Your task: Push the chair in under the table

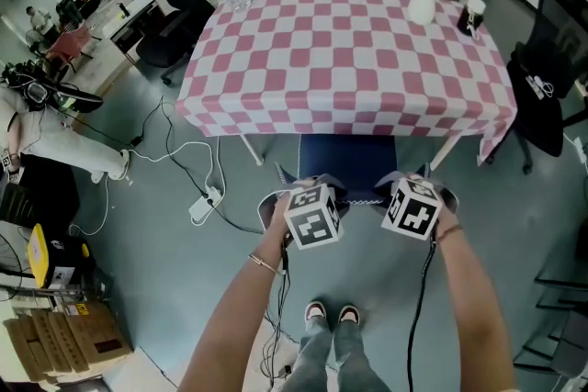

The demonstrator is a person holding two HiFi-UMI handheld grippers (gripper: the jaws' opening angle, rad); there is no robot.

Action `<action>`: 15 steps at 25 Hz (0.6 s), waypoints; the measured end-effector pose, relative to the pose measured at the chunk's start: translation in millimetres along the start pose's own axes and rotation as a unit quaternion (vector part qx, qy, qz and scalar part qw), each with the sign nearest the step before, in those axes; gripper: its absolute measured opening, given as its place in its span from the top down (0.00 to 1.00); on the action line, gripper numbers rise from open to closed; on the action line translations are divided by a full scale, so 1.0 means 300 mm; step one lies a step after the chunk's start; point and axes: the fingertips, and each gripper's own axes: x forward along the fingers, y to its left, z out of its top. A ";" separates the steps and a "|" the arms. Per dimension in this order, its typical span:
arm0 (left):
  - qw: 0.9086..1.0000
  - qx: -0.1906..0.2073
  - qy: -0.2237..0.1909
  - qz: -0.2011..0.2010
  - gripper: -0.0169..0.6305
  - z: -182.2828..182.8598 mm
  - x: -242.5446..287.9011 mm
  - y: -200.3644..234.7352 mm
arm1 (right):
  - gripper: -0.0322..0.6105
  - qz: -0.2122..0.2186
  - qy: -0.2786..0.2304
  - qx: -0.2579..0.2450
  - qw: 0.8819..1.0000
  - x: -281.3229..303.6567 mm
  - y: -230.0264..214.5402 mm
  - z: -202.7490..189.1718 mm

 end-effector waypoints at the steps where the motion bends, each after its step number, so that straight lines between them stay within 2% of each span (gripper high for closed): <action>1: 1.000 0.001 0.000 0.001 0.82 0.001 0.002 0.008 | 0.77 -0.001 -0.001 -0.001 1.000 0.002 -0.009 0.002; 15: 1.000 0.008 0.001 0.003 0.82 0.015 0.042 0.120 | 0.77 -0.005 0.007 -0.001 1.000 0.021 -0.136 0.007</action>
